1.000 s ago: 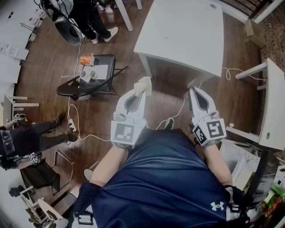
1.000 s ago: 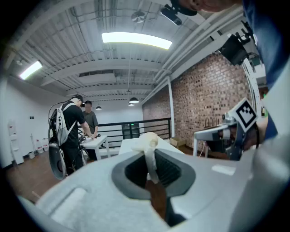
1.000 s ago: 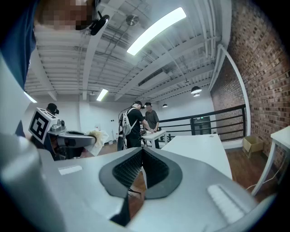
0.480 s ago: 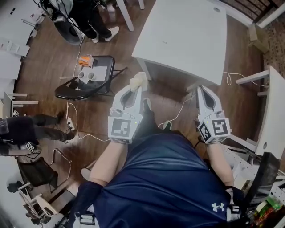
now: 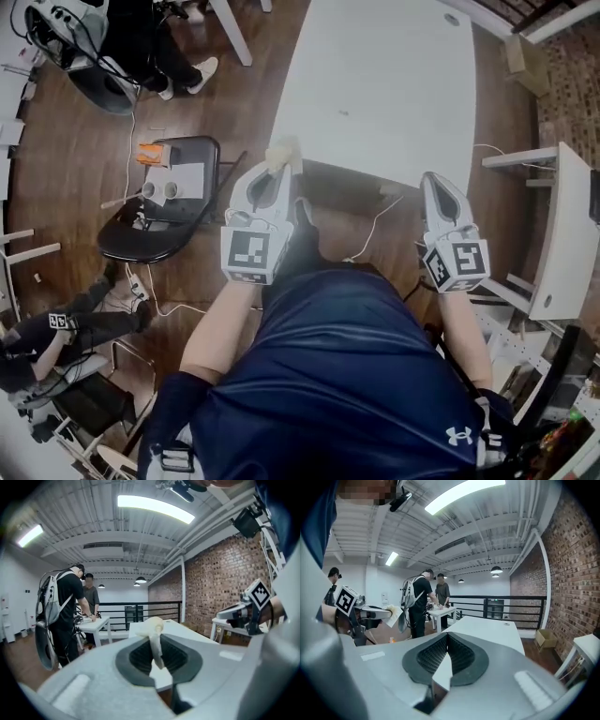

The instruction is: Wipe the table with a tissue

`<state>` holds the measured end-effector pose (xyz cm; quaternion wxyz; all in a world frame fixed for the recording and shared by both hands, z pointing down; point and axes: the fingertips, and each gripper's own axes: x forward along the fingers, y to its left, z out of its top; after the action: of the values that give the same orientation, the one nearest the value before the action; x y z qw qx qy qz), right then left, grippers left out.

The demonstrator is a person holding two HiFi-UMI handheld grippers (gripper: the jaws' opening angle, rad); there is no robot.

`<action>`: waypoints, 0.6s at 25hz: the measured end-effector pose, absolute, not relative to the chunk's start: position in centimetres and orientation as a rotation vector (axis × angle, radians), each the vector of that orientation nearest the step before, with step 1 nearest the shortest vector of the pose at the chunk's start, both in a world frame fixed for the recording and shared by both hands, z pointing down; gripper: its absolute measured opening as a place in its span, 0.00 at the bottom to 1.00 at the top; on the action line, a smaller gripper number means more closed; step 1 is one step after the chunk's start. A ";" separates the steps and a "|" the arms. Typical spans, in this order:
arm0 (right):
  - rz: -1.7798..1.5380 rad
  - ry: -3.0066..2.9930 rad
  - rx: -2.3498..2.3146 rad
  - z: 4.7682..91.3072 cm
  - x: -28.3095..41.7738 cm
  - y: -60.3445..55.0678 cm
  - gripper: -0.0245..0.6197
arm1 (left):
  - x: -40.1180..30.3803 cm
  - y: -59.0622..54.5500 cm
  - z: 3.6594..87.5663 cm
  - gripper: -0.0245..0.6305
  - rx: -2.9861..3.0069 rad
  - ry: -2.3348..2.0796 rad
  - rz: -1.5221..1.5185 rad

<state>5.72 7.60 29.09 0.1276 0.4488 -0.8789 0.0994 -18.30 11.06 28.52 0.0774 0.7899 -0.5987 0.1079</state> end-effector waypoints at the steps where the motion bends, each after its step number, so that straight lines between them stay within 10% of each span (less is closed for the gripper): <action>1: 0.284 -2.543 1.314 29.2 5.1 6.5 0.05 | -19.1 9.7 29.1 0.06 2.382 -1.782 0.326; 15: 0.438 -2.406 1.351 34.5 5.1 -1.3 0.05 | -23.0 -0.8 36.6 0.06 2.316 -1.668 0.573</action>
<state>5.05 -1.30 34.52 0.1731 0.4762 -0.8482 0.1545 -22.98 -0.85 36.58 0.1152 0.7903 -0.5691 0.1955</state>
